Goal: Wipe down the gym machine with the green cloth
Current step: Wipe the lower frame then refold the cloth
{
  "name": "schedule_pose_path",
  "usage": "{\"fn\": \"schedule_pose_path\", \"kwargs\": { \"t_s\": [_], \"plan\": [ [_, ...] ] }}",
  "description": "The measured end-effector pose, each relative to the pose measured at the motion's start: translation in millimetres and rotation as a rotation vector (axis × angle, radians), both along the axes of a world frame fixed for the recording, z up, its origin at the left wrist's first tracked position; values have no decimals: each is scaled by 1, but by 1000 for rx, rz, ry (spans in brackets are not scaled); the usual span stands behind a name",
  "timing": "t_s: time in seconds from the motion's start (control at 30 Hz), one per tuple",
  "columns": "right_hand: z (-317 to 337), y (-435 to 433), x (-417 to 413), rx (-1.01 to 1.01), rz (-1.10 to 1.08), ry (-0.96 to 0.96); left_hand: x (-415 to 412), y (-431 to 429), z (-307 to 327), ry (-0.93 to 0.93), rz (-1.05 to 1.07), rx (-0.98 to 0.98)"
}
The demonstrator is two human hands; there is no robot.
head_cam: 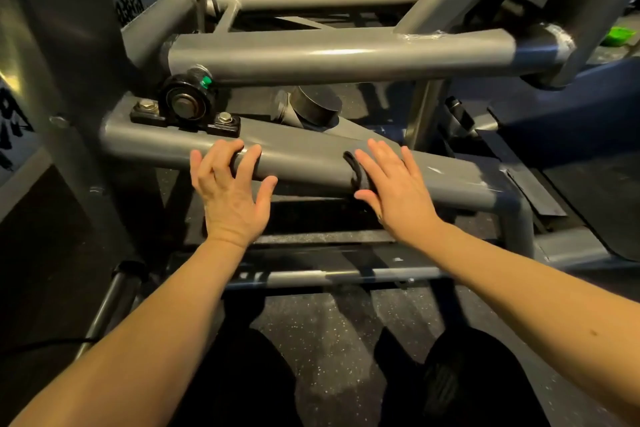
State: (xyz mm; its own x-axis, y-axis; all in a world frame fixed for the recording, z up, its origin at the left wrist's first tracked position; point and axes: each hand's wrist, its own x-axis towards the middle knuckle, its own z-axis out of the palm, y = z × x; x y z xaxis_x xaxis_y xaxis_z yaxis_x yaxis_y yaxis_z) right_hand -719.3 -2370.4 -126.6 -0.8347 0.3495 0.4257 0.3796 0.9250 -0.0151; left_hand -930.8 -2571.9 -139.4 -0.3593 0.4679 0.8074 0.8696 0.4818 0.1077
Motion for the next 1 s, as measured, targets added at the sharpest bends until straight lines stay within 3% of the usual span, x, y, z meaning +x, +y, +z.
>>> {"fn": "schedule_pose_path", "kwargs": {
  "t_s": [0.17,0.37,0.57,0.73,0.9,1.0],
  "plan": [
    [-3,-33,-26,-40,-25,132,3,-2,1,-32,6,-1],
    [9,-60,-72,41,116,102,23,-6,13,-129,20,22],
    [-18,-16,-10,80,24,109,64,28,36,-187,-67,-18],
    [-31,23,43,97,-99,117,79,69,52,-190,-92,-212],
    [-19,26,55,-34,-304,176,77,80,44,-104,-86,-330],
    [3,9,23,-249,-257,141,77,80,42,-91,-98,-311]
  ]
}}
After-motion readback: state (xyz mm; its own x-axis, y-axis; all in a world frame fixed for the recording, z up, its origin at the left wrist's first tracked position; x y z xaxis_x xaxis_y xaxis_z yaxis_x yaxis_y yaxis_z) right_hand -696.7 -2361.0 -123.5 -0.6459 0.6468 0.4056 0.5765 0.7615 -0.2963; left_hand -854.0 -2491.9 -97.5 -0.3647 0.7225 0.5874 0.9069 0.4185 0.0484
